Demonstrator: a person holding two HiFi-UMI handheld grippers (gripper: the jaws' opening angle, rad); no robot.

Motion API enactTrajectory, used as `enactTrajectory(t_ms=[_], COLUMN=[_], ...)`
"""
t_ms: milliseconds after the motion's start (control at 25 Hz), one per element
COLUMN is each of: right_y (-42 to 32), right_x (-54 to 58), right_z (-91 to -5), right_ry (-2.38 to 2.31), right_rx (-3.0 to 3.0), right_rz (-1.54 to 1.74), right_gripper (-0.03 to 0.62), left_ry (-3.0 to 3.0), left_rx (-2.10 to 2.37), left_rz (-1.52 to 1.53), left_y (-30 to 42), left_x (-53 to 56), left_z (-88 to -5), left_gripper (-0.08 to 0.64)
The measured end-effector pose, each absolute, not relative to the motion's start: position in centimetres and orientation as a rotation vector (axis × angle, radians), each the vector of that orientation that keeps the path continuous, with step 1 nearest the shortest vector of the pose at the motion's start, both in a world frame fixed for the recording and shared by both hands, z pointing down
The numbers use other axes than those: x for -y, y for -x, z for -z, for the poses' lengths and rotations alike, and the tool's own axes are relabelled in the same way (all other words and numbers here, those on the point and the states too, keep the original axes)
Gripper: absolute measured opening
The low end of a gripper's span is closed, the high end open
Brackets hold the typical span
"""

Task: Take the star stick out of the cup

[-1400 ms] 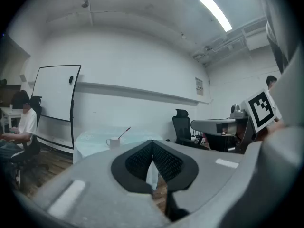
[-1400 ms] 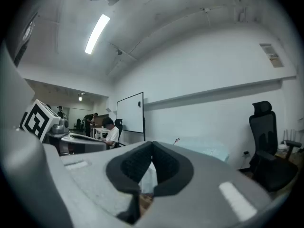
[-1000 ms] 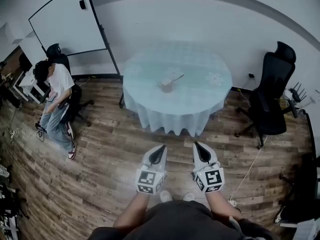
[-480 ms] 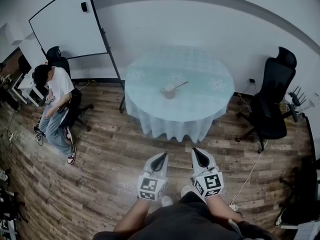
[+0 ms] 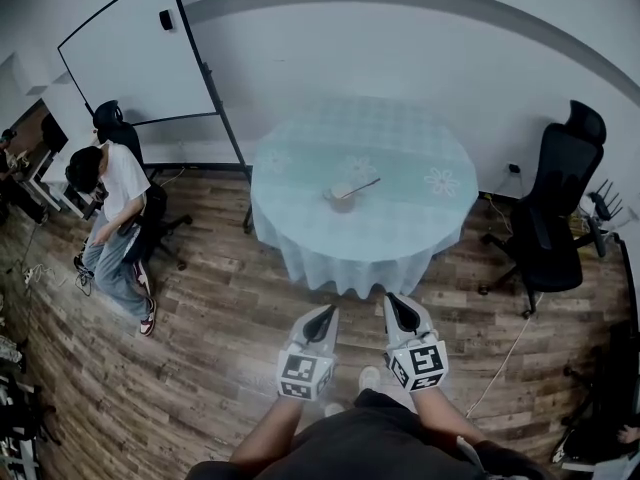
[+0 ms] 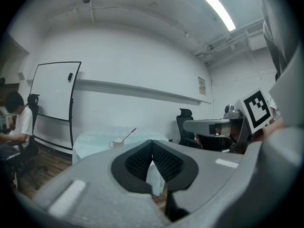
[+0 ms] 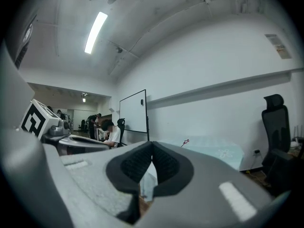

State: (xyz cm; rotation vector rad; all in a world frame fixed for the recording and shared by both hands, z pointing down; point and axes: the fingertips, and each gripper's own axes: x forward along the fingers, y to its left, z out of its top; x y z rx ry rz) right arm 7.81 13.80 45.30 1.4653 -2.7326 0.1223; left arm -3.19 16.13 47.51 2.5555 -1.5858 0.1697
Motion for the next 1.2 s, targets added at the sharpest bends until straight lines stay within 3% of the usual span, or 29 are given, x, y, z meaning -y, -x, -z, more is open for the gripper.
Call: enactTrajectory(t_ms=[800,1200], right_y=[-11.7,-10.2], right_x=[-2.2,-0.2], right_z=[-45.1,-44.9], right_ry=[-1.416,-1.331], right_rx=[2.793,2.862], right_rz=[-0.171,-0.187], right_gripper=[0.003,0.003], left_ry=[-2.496,-2.459], left_rx=[1.669,1.674], left_rz=[-0.191,-0.188], left_y=[0.4,0.7], left_x=[-5.7,-3.6], left_z=[-46.1,-46.7], left_gripper=[0.005,0.005])
